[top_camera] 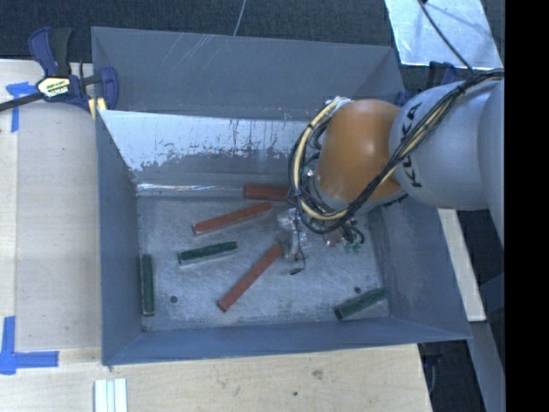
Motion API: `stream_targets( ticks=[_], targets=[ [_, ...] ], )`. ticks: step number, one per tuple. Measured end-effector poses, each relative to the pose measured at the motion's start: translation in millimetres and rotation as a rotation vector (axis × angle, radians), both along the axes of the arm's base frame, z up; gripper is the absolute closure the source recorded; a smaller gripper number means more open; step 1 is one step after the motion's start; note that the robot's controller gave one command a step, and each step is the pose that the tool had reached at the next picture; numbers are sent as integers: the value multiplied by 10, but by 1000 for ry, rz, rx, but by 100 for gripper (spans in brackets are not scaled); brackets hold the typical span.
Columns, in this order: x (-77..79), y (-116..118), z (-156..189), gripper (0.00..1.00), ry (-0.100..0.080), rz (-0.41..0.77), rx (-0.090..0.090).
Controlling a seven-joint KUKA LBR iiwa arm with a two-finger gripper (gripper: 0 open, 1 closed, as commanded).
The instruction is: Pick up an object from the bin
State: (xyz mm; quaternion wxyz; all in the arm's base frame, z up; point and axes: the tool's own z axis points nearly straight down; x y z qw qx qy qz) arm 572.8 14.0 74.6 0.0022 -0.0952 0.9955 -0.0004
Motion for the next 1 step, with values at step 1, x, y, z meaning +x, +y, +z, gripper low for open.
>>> stream_targets(
  ticks=[1],
  targets=[
    [0,0,0,100,0,0,0]
  ],
)
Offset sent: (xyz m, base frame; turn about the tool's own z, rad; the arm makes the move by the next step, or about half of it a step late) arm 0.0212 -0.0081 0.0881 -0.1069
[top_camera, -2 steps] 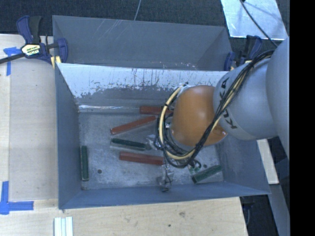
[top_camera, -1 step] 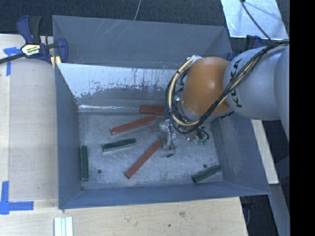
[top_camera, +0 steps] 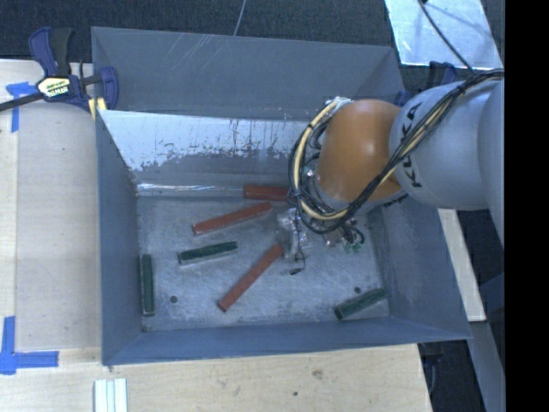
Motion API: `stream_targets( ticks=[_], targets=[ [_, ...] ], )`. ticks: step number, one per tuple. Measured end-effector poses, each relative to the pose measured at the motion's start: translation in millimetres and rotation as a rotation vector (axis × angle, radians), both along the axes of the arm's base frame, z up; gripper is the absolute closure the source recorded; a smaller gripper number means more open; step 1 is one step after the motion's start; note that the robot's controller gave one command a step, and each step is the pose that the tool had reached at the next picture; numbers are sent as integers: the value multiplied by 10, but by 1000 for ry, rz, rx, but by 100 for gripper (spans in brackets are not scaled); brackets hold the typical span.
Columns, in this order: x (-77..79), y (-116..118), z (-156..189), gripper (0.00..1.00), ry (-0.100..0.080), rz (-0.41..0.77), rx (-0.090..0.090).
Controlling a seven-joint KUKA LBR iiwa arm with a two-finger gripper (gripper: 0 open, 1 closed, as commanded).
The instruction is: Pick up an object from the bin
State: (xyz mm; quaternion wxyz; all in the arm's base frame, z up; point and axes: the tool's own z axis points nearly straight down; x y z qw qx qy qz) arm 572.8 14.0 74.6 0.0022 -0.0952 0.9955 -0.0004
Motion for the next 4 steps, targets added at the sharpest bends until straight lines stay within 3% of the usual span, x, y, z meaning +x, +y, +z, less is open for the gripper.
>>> stream_targets(
  ticks=[1,2,3,4],
  targets=[
    [222,-85,886,100,1,104,0],
    [222,-86,886,0,1,103,1],
    [250,-54,796,0,-4,70,0],
    [335,239,102,0,0,-107,2]
  ],
)
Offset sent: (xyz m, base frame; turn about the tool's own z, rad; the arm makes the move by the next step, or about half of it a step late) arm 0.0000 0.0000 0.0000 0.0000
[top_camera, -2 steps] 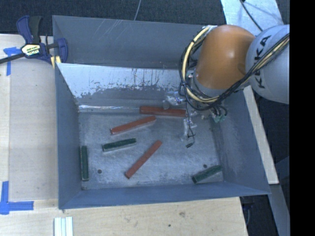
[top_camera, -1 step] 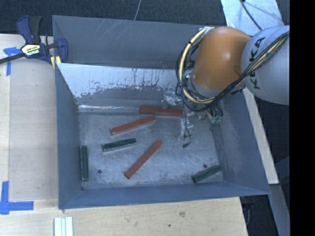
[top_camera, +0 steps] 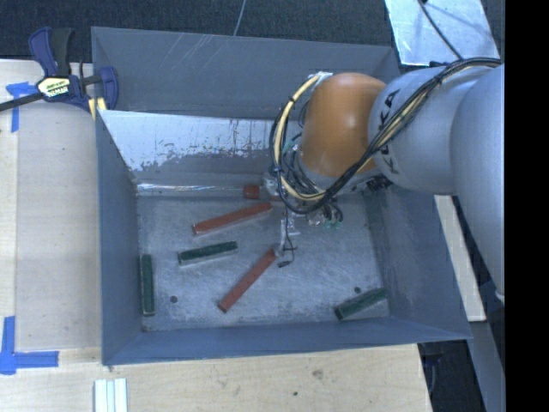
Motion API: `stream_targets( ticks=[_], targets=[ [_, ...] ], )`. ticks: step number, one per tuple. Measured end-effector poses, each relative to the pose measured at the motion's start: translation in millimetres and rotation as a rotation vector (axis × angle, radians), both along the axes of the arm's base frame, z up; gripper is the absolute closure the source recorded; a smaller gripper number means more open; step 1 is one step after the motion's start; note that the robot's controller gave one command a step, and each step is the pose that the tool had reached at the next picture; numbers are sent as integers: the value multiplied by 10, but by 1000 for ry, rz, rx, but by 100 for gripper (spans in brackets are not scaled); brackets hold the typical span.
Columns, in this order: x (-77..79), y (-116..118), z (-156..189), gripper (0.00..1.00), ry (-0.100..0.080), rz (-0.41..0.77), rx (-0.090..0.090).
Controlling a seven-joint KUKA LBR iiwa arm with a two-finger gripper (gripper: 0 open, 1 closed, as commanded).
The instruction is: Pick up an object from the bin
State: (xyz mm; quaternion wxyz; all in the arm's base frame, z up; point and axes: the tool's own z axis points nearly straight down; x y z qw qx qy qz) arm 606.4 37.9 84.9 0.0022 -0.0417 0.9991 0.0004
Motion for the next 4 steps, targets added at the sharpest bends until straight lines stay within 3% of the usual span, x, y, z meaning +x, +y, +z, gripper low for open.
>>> stream_targets(
  ticks=[1,2,3,4],
  targets=[
    [10,41,-119,0,0,-41,1],
    [-75,426,41,0,0,-212,0],
    [35,658,-27,0,-1,-63,0],
    [74,734,-131,100,-6,615,-1]
  ],
)
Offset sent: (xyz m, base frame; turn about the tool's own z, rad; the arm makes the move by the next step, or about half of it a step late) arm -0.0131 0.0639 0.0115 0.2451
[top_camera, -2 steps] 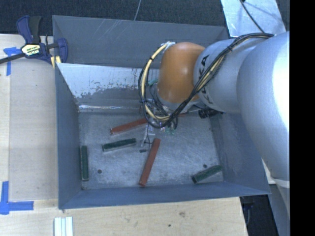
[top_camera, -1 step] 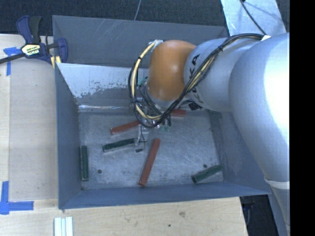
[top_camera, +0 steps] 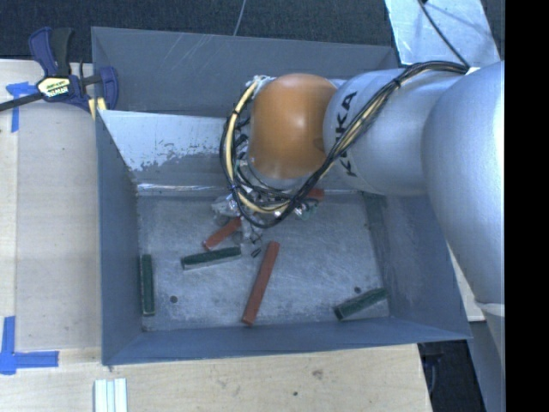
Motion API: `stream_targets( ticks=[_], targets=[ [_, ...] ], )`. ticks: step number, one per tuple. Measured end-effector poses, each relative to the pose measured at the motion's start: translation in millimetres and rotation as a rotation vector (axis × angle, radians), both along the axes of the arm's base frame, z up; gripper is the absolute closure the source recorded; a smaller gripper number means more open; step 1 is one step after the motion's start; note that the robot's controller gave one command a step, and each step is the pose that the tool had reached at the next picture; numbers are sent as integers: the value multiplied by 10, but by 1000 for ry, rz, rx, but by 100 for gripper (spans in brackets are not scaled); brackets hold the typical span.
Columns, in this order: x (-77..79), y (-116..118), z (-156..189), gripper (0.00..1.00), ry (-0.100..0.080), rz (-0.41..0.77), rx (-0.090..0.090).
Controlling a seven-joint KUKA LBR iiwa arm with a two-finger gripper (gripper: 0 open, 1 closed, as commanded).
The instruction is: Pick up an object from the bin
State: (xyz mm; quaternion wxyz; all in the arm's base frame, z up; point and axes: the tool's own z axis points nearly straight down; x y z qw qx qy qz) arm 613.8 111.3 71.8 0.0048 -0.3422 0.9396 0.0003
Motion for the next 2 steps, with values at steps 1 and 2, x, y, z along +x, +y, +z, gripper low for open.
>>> stream_targets(
  ticks=[1,2],
  targets=[
    [0,0,1,100,0,0,0],
    [129,357,1942,100,-5,64,-1]
  ],
)
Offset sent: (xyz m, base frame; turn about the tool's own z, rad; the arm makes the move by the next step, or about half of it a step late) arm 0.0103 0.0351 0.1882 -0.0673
